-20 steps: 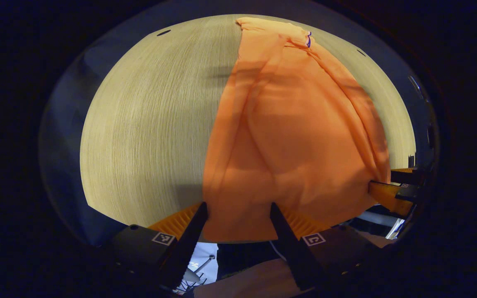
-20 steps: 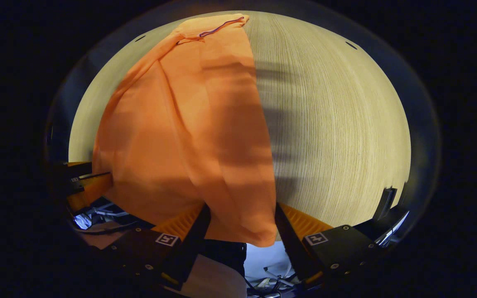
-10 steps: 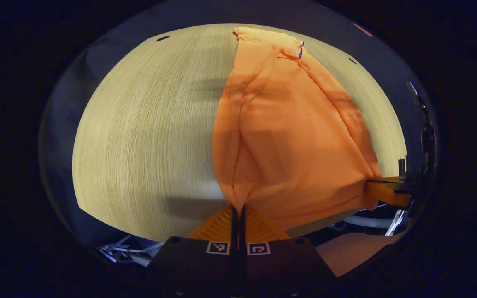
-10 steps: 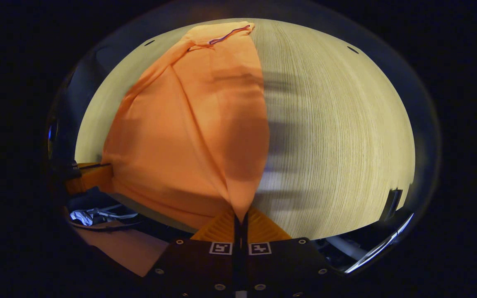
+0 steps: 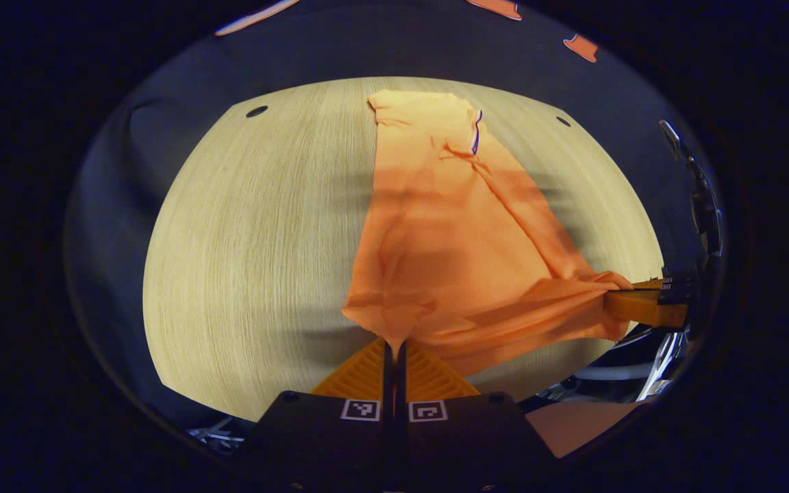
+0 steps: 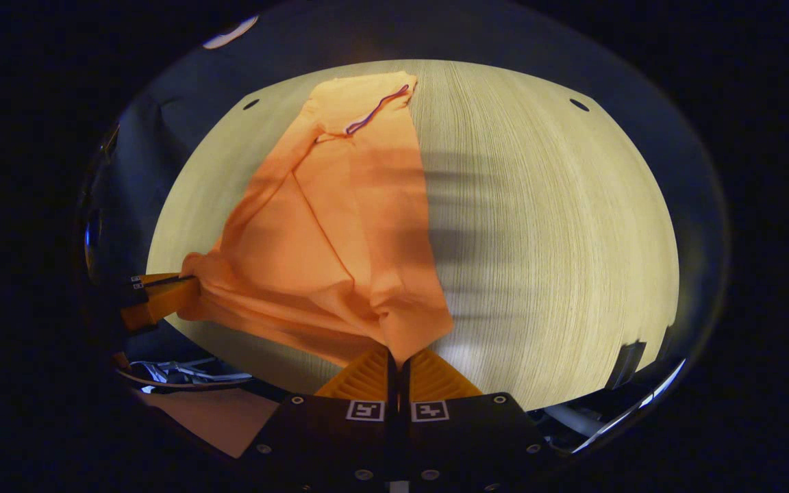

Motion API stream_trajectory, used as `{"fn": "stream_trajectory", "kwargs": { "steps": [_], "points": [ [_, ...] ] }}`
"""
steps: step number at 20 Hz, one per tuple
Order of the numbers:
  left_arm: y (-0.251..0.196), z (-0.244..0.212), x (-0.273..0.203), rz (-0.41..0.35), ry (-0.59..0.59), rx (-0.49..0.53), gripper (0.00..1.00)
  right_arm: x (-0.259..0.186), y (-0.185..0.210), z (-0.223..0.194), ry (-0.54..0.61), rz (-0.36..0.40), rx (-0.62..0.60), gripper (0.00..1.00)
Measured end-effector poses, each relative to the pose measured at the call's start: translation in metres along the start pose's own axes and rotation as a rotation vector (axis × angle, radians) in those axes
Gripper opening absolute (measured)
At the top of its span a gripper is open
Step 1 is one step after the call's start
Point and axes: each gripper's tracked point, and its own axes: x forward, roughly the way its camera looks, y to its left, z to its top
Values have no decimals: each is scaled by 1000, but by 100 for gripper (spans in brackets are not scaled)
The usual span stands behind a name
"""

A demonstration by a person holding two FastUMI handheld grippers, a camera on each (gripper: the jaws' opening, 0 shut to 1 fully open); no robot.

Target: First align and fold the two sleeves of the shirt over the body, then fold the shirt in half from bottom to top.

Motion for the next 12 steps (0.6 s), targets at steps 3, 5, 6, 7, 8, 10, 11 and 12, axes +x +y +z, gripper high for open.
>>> {"fn": "stream_trajectory", "kwargs": {
  "steps": [3,5,6,7,8,10,11,12],
  "points": [
    [9,40,5,0,-50,-5,1,-6,1,31,-38,18,5,0],
    [13,73,15,0,-86,0,1,-12,1,55,-70,18,-9,0],
    [16,87,17,0,-103,4,1,-14,-1,67,-86,16,-19,0],
    [18,102,20,3,-118,8,1,-16,-1,80,-105,16,-23,0],
    [21,116,22,4,-134,10,1,-17,-2,94,-121,13,-29,0],
    [26,144,29,5,-158,5,1,-18,-4,118,-150,6,-40,0],
    [28,158,33,4,-167,6,1,-19,-5,129,-160,4,-46,0],
    [31,174,35,6,-183,17,1,-17,-8,141,-175,-2,-44,0]
  ]
}}
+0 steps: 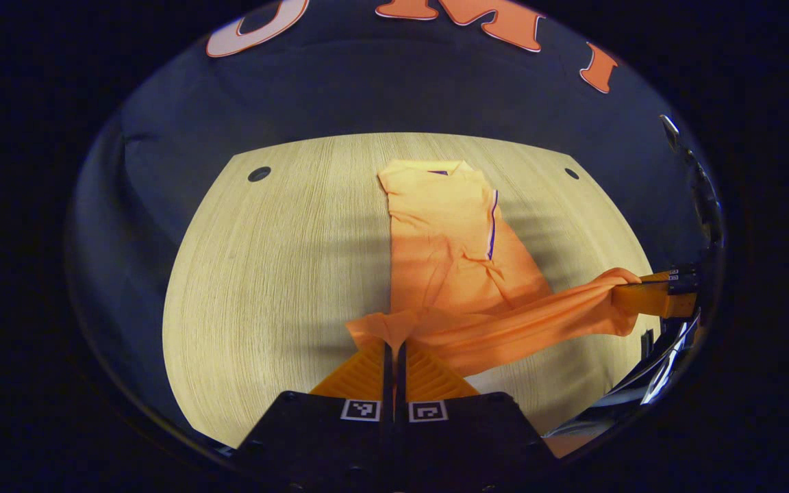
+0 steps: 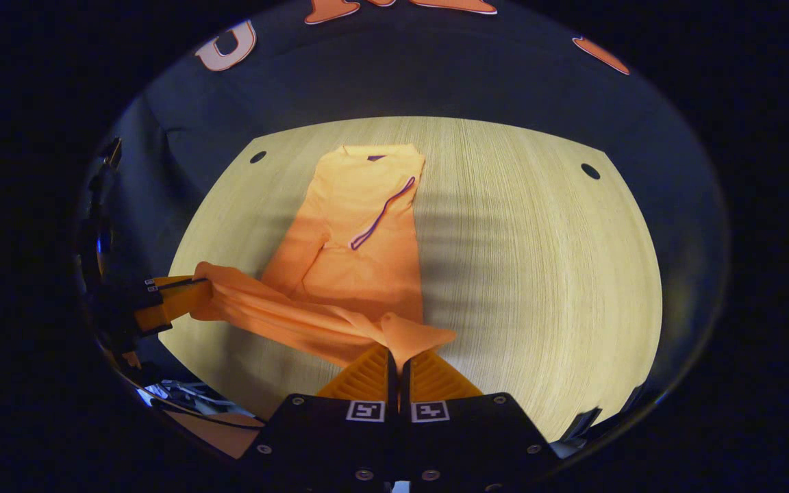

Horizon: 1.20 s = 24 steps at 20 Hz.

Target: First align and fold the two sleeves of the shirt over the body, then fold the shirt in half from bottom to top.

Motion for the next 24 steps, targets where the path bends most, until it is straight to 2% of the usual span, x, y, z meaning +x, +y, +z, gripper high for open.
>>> {"fn": "stream_trajectory", "kwargs": {
  "steps": [1,2,5,13,24],
  "points": [
    [-1,-3,-14,3,-17,12,1,4,-1,11,-12,0,12,0],
    [0,22,2,7,-27,18,1,7,-1,21,-22,2,25,0],
    [6,56,16,0,-54,6,1,10,-9,50,-54,-12,28,0],
    [23,130,66,12,-85,-5,1,42,-21,123,-100,-39,26,0],
    [42,200,149,35,-75,-39,1,116,-35,194,-98,-63,56,0]
  ]
}}
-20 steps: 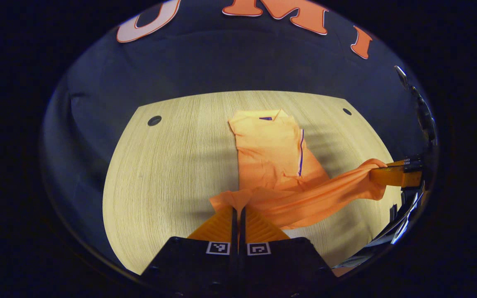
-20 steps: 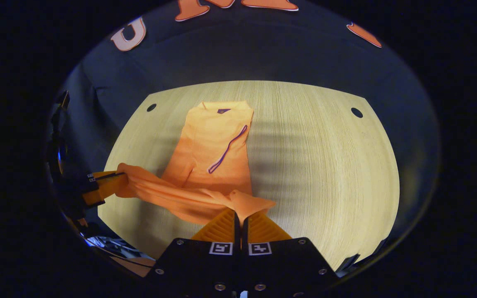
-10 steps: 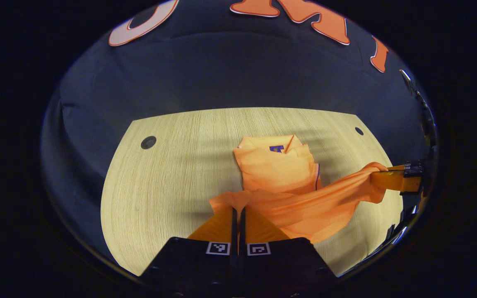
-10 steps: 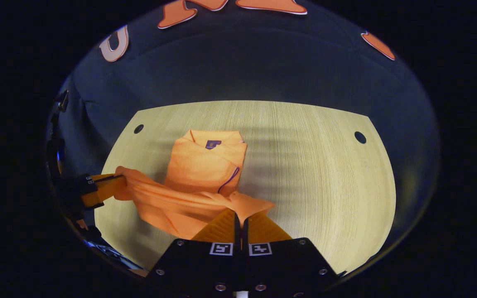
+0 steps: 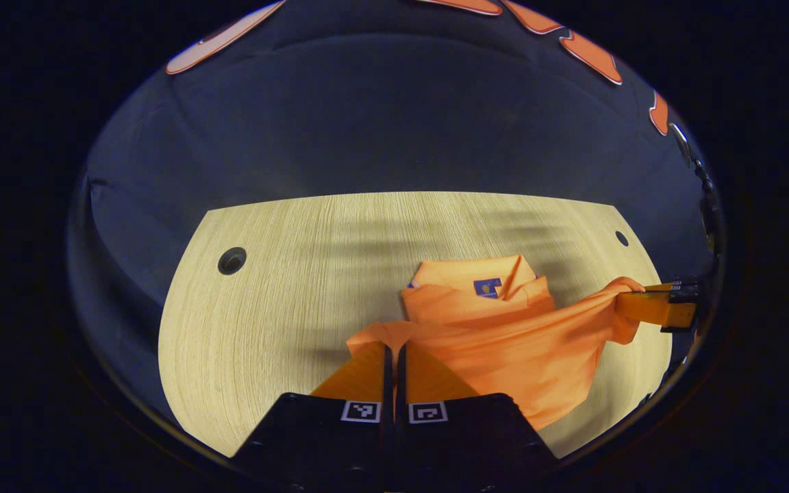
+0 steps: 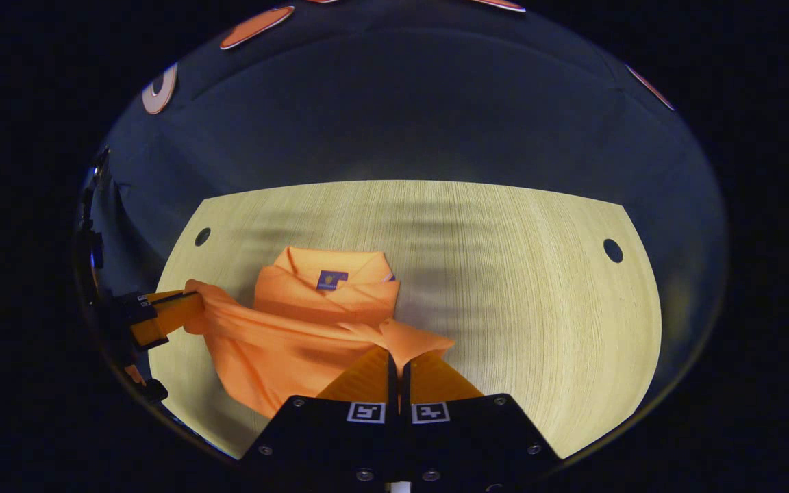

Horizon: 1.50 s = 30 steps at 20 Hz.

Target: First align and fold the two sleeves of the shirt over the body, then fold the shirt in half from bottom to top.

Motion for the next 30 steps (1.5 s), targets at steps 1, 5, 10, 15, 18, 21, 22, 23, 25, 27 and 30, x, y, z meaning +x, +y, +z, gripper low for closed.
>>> {"fn": "stream_trajectory", "kwargs": {
  "steps": [1,5,10,15,18,21,22,23,25,27,30],
  "points": [
    [1,6,7,0,-3,-4,1,6,-1,3,0,-7,1,0],
    [3,6,39,20,42,14,1,35,0,4,13,-16,2,0],
    [6,-6,52,25,65,-35,14,50,9,1,24,-11,16,30],
    [15,-3,39,68,20,-37,98,37,15,4,-18,-3,22,100],
    [12,13,18,74,-45,-25,99,14,17,15,-75,2,26,100],
    [3,37,-15,80,-138,-7,98,-22,21,32,-153,20,43,100],
    [3,46,-30,81,-180,-7,98,-36,22,37,-183,24,47,100],
    [1,56,-47,85,-226,-7,98,-50,22,42,-217,27,46,100],
    [0,74,-85,95,-315,-8,98,-80,22,50,-279,30,40,99],
    [-8,83,-119,97,-383,-4,98,-111,12,57,-356,-9,15,99],
    [-16,93,-167,109,-473,7,98,-150,16,60,-427,-2,18,99]
  ]
}}
